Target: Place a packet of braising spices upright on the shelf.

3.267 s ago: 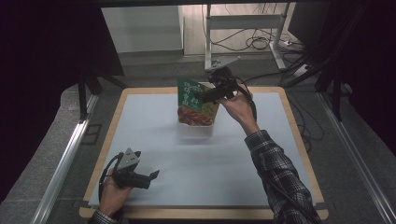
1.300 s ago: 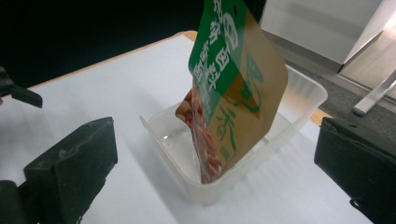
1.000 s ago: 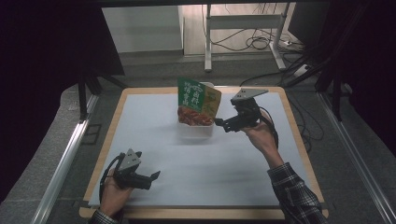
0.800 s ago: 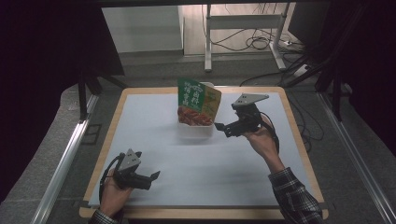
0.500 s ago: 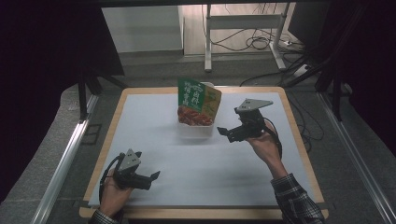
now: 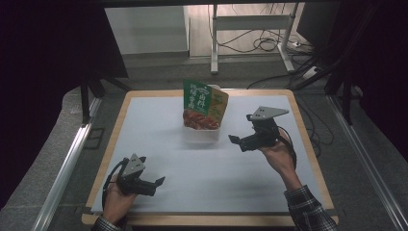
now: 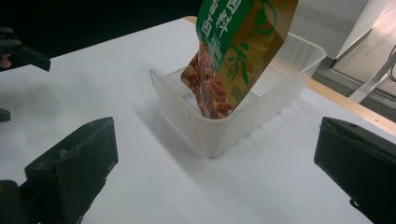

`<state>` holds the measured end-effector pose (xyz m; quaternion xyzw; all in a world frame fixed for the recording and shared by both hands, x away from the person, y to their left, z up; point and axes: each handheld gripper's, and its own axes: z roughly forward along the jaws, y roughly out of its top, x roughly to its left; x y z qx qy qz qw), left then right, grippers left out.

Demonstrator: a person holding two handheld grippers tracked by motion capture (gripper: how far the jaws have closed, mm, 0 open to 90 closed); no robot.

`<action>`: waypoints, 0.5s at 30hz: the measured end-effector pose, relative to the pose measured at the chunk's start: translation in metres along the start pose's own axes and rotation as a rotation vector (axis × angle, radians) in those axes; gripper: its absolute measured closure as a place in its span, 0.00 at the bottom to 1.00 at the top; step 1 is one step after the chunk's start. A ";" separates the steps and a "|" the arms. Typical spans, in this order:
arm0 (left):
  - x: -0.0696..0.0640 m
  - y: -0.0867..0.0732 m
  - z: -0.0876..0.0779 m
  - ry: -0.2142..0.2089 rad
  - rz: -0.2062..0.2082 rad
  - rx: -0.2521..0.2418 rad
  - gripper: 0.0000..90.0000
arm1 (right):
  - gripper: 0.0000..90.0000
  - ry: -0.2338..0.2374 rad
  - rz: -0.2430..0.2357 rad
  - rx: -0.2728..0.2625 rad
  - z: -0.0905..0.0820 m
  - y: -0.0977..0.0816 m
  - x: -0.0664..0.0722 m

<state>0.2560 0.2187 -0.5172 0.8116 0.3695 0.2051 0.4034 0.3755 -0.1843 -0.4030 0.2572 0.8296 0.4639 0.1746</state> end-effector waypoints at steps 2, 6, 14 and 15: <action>0.000 0.000 0.000 -0.001 0.000 -0.001 0.00 | 0.00 -0.005 -0.001 -0.003 -0.004 -0.002 0.001; 0.000 0.000 0.000 -0.005 -0.003 -0.003 0.00 | 0.00 -0.003 0.013 -0.010 -0.008 -0.006 0.003; 0.001 0.000 -0.001 -0.010 -0.007 -0.008 0.00 | 0.00 -0.005 0.024 -0.007 -0.013 -0.014 0.005; 0.001 0.000 -0.001 -0.010 -0.008 -0.008 0.00 | 0.00 -0.008 0.023 -0.001 -0.015 -0.017 0.006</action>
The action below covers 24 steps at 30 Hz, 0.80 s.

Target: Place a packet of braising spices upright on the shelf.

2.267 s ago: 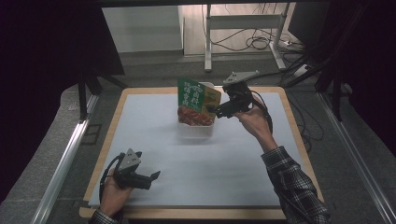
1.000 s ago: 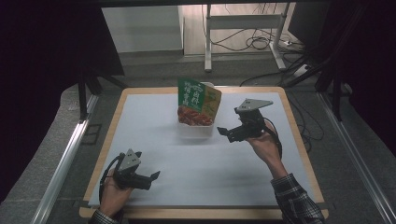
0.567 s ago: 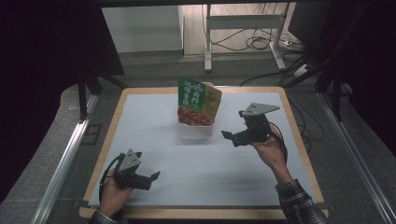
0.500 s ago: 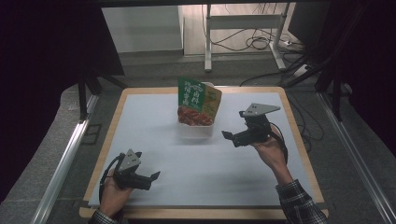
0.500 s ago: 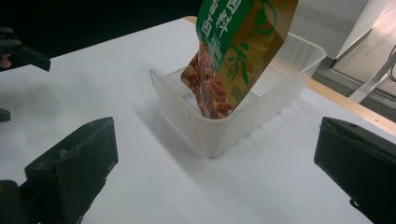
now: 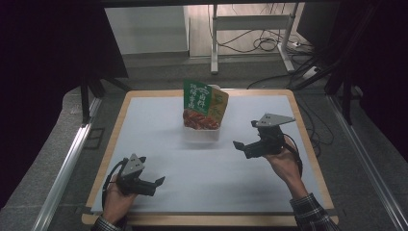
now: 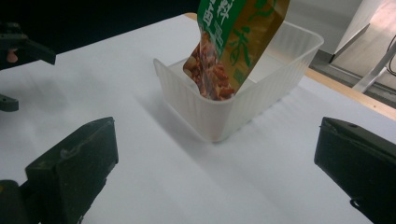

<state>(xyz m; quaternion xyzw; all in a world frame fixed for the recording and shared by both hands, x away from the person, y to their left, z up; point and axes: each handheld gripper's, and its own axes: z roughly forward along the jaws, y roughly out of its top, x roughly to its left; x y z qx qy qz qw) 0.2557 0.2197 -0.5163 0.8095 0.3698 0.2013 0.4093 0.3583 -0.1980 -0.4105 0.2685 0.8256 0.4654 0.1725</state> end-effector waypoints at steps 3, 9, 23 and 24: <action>-0.001 0.000 0.000 -0.001 -0.004 -0.003 0.00 | 0.00 -0.001 0.001 0.009 -0.001 -0.004 0.001; 0.000 0.000 0.000 0.001 -0.003 -0.004 0.00 | 0.00 0.001 0.011 0.024 -0.004 -0.013 0.004; -0.001 0.000 0.000 0.001 -0.001 -0.001 0.00 | 0.00 -0.019 0.012 0.051 -0.016 -0.033 0.010; -0.001 0.000 0.000 0.001 -0.001 -0.001 0.00 | 0.00 -0.019 0.012 0.051 -0.016 -0.033 0.010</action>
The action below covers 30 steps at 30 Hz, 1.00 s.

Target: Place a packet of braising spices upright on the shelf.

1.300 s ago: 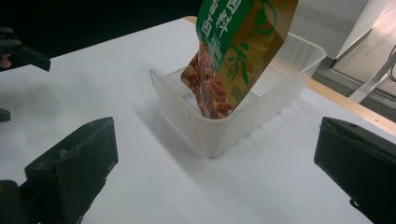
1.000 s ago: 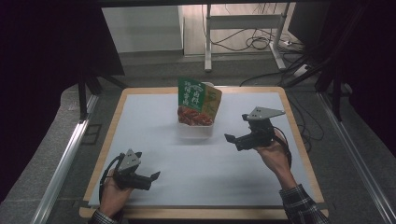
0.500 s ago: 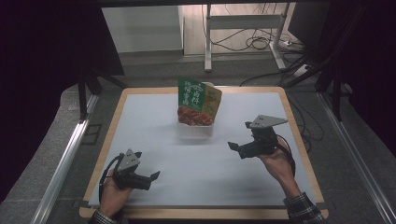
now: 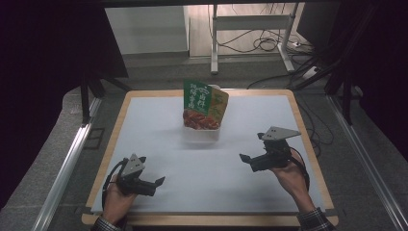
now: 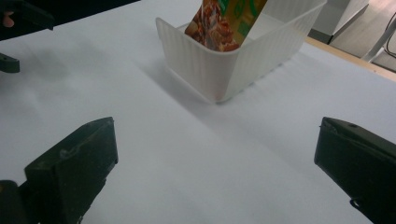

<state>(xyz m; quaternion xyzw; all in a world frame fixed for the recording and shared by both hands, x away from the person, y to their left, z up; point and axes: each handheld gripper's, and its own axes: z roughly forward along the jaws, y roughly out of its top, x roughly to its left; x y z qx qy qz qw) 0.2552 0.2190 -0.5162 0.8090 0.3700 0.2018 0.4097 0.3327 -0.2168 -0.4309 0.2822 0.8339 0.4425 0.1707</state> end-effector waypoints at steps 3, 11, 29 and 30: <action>0.000 0.000 0.000 0.002 0.001 0.001 0.00 | 0.00 -0.009 0.008 0.008 -0.003 -0.006 0.000; 0.000 0.000 0.000 0.006 0.008 0.007 0.00 | 0.00 -0.047 0.009 -0.006 -0.018 -0.013 -0.001; 0.000 0.000 0.000 0.005 0.010 0.009 0.00 | 0.00 -0.075 0.052 -0.024 -0.043 -0.033 -0.002; 0.000 0.000 0.000 0.005 0.010 0.009 0.00 | 0.00 -0.080 0.053 -0.022 -0.044 -0.035 -0.003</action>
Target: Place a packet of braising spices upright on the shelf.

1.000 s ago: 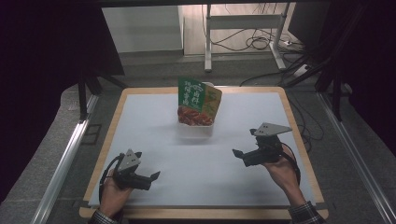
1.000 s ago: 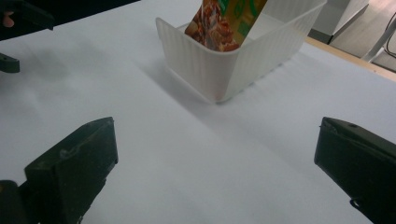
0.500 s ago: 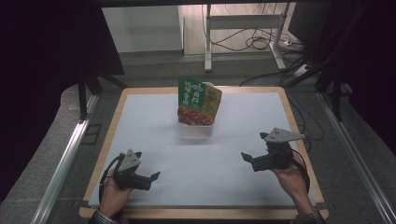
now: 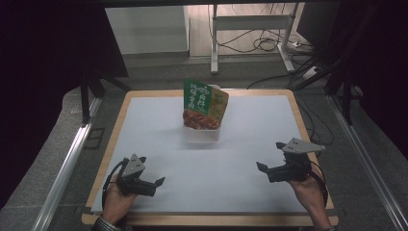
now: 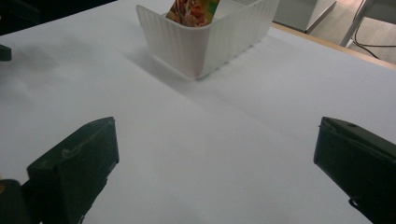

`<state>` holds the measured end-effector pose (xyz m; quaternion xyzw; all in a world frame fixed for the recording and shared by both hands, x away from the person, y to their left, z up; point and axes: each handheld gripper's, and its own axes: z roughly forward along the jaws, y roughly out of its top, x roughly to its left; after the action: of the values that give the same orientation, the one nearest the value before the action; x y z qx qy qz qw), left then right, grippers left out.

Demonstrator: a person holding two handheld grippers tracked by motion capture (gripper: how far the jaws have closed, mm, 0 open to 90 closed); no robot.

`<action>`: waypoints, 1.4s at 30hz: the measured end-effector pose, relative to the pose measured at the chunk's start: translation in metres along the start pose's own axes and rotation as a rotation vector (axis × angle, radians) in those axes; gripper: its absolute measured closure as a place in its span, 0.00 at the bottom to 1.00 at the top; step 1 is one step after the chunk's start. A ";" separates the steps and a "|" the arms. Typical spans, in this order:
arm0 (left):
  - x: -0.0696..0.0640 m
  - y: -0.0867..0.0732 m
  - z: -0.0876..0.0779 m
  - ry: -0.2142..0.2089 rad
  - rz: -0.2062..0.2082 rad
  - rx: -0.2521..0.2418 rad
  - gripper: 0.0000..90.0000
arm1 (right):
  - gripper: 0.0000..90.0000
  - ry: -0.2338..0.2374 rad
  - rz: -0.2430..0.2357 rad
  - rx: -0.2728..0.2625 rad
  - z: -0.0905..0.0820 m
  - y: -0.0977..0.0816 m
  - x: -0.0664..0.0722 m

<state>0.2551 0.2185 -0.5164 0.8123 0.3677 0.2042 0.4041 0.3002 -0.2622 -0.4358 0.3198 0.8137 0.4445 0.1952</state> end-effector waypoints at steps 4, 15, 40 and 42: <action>0.000 0.000 0.000 0.001 0.002 0.003 0.00 | 0.00 -0.024 -0.002 0.006 -0.004 -0.007 -0.002; 0.000 0.000 0.001 -0.003 0.001 0.009 0.00 | 0.00 -0.068 0.007 -0.009 -0.014 -0.023 -0.004; 0.000 -0.001 0.002 -0.003 0.003 0.016 0.00 | 0.00 -0.105 0.108 0.079 -0.023 -0.064 -0.017; 0.000 -0.001 0.002 -0.004 0.002 0.016 0.00 | 0.00 -0.106 0.109 0.080 -0.023 -0.064 -0.017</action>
<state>0.2561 0.2176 -0.5186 0.8163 0.3676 0.2001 0.3981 0.2769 -0.3133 -0.4771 0.3943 0.8007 0.4038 0.2008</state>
